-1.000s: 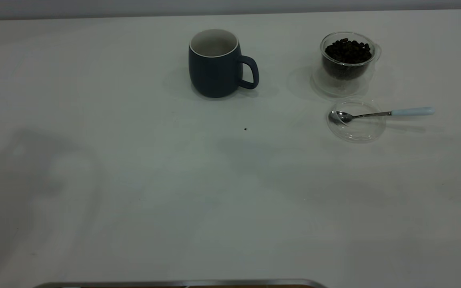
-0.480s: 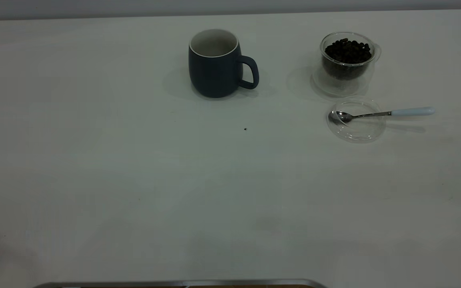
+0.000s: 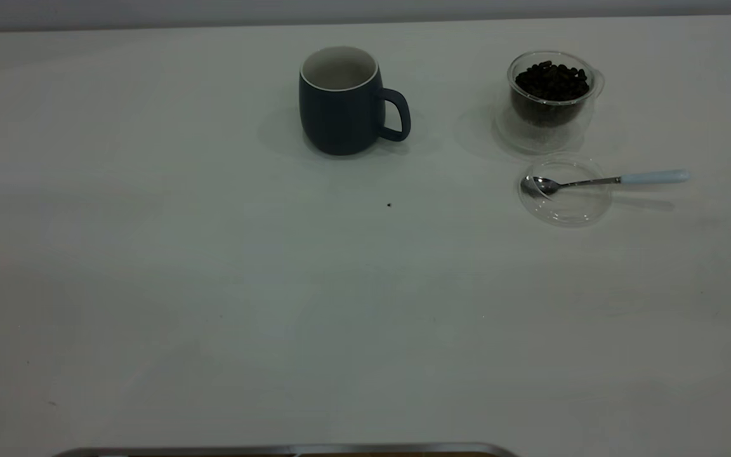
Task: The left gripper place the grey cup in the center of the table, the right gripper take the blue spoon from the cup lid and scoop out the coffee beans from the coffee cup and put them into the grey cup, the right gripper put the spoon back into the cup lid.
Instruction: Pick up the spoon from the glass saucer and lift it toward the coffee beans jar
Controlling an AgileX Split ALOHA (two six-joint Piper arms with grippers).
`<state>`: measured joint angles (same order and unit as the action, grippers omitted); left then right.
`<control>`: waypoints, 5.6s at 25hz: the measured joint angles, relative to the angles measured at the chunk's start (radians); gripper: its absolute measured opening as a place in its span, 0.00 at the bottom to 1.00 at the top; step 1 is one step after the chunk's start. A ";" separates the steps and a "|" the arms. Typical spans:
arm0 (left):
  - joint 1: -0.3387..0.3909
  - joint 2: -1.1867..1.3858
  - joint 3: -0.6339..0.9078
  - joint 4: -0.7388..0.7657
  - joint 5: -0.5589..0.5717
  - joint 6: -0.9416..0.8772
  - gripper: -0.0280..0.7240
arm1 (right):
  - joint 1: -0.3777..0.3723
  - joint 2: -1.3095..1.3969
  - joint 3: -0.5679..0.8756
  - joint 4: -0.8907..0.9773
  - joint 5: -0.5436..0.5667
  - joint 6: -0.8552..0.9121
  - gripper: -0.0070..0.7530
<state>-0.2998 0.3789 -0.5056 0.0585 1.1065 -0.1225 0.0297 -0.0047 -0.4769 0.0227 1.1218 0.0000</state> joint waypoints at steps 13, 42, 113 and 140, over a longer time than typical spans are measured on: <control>0.017 -0.229 0.017 -0.018 0.011 0.023 0.69 | 0.000 0.000 0.000 0.000 0.000 0.000 0.77; 0.323 -0.396 0.017 -0.018 0.037 0.023 0.69 | 0.000 0.000 0.000 0.001 0.000 0.000 0.77; 0.323 -0.396 0.017 -0.018 0.038 0.023 0.69 | -0.415 2.375 -0.610 1.453 -0.392 -1.491 0.77; 0.323 -0.396 0.017 -0.018 0.038 0.023 0.69 | -0.404 2.568 -0.739 1.392 -0.188 -1.353 0.77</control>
<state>0.0234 -0.0174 -0.4884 0.0403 1.1441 -0.1000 -0.3747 2.5630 -1.2158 1.4149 0.9334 -1.3529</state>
